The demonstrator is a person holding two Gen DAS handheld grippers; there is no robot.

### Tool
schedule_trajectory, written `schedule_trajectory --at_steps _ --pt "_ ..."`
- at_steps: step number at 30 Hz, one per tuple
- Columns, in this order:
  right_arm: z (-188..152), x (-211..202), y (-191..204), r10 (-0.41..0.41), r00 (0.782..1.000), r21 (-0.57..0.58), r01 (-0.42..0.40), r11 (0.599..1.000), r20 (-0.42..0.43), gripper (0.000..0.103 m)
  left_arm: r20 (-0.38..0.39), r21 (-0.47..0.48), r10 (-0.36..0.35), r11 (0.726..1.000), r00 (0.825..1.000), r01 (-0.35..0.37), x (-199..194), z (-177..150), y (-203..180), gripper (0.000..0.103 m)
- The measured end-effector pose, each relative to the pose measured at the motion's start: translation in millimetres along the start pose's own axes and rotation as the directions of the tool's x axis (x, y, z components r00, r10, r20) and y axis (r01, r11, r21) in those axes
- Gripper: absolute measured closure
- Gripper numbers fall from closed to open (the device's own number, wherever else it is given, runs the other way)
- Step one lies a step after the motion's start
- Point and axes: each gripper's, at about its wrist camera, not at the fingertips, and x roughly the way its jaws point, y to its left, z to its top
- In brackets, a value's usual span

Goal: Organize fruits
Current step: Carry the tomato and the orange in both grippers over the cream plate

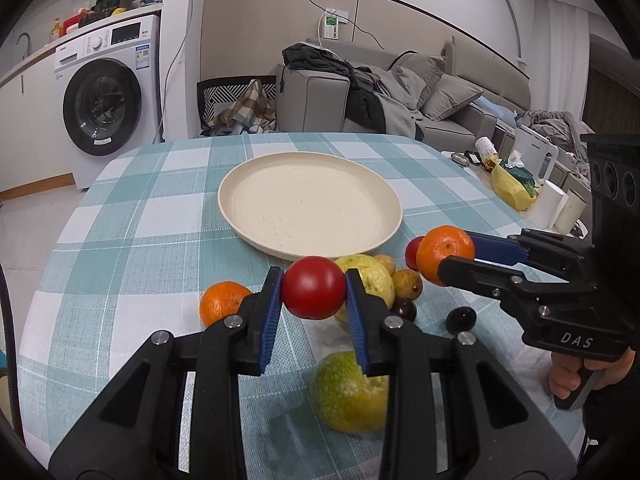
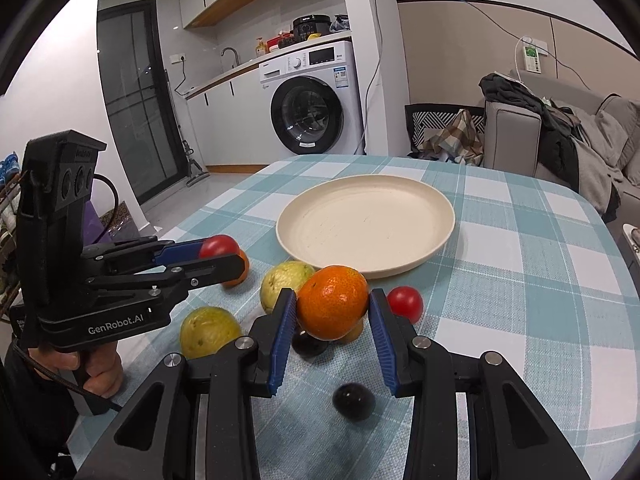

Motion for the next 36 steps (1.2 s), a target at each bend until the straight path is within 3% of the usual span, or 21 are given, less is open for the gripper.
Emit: schedule_trajectory --at_steps 36 --pt "28.9 36.4 -24.4 -0.037 0.999 0.043 0.038 0.998 -0.029 0.065 -0.017 0.020 0.048 0.999 0.999 -0.048 50.5 31.9 13.7 0.075"
